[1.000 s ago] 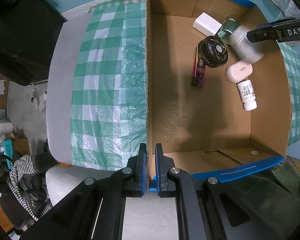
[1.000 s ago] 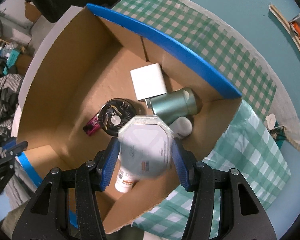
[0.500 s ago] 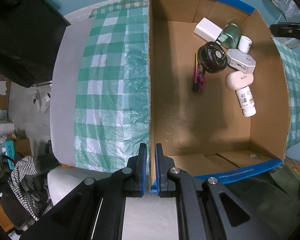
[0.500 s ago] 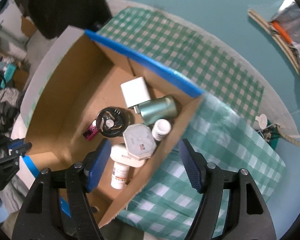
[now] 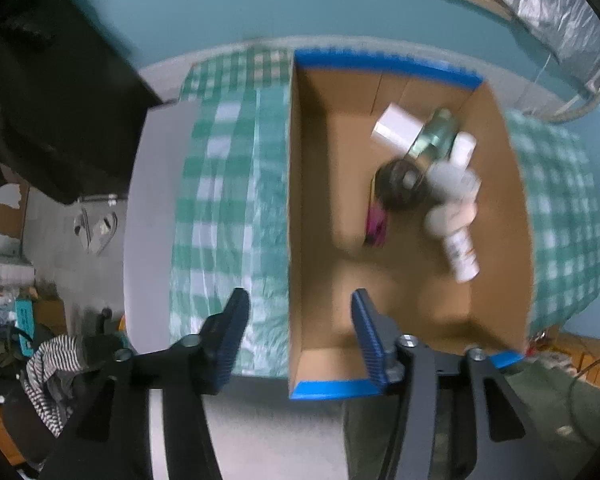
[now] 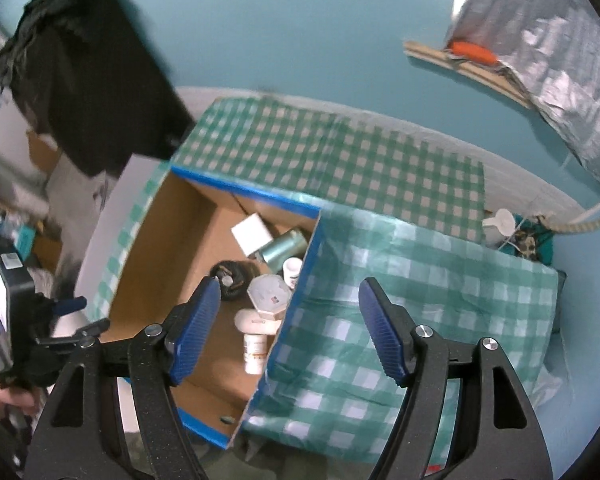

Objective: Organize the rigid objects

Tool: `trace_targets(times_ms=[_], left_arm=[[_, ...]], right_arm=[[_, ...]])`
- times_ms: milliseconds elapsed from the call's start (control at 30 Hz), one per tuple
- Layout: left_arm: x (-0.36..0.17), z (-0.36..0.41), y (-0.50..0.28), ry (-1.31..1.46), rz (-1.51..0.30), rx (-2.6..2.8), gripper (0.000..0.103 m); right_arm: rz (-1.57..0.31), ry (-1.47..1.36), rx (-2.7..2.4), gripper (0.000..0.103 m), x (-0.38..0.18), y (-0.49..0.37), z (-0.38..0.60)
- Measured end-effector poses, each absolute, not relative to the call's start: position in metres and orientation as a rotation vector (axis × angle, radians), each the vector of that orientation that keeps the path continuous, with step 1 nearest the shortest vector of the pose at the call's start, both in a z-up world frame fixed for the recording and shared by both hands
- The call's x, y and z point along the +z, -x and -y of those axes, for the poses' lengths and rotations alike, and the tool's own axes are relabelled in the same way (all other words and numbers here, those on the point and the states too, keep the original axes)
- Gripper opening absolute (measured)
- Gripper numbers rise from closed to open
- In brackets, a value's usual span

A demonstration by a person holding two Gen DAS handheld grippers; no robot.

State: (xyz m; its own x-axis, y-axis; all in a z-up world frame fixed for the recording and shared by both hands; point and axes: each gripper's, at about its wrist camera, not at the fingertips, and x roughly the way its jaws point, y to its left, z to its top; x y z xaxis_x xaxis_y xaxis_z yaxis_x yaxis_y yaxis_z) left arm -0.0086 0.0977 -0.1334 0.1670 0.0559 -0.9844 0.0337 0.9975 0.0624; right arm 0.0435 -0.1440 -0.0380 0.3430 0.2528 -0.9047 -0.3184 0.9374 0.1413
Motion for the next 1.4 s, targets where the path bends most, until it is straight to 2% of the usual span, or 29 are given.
trace_targets(times_ms=[67,133,167,467,633,967,1400], left_arm=[[-0.115,-0.094,0.004,-0.077,-1.353,0.021,0.068],[-0.096,-0.093,0.001,-0.068,-1.292,0.039,0.078],[-0.084,-0.093,0.000,-0.049,-1.253,0.041,0.086],[-0.019,-0.075,0.005,-0.067,-1.039,0.003,0.093],[0.004,-0.057,0.015,-0.124,-0.936,-0.024,0.102],[0.028,-0.037,0.014,-0.114,-0.871,-0.081,0.102],[0.032,-0.038,0.010,-0.067,-0.859,-0.049,0.102]], right_arm=[[-1.129,0.067,0.355,0.072,-0.028,-0.038,0.148],[-1.082,0.068,0.328,0.072,-0.015,-0.030,0.152],[-1.064,0.067,0.320,0.072,-0.012,-0.028,0.154],[-0.923,0.019,0.246,0.072,0.026,-0.004,0.177],[-0.866,0.006,0.202,0.072,0.037,0.007,0.188],[-0.804,-0.022,0.152,0.072,0.045,0.018,0.204],[-0.812,0.003,0.131,0.072,0.044,0.014,0.211]])
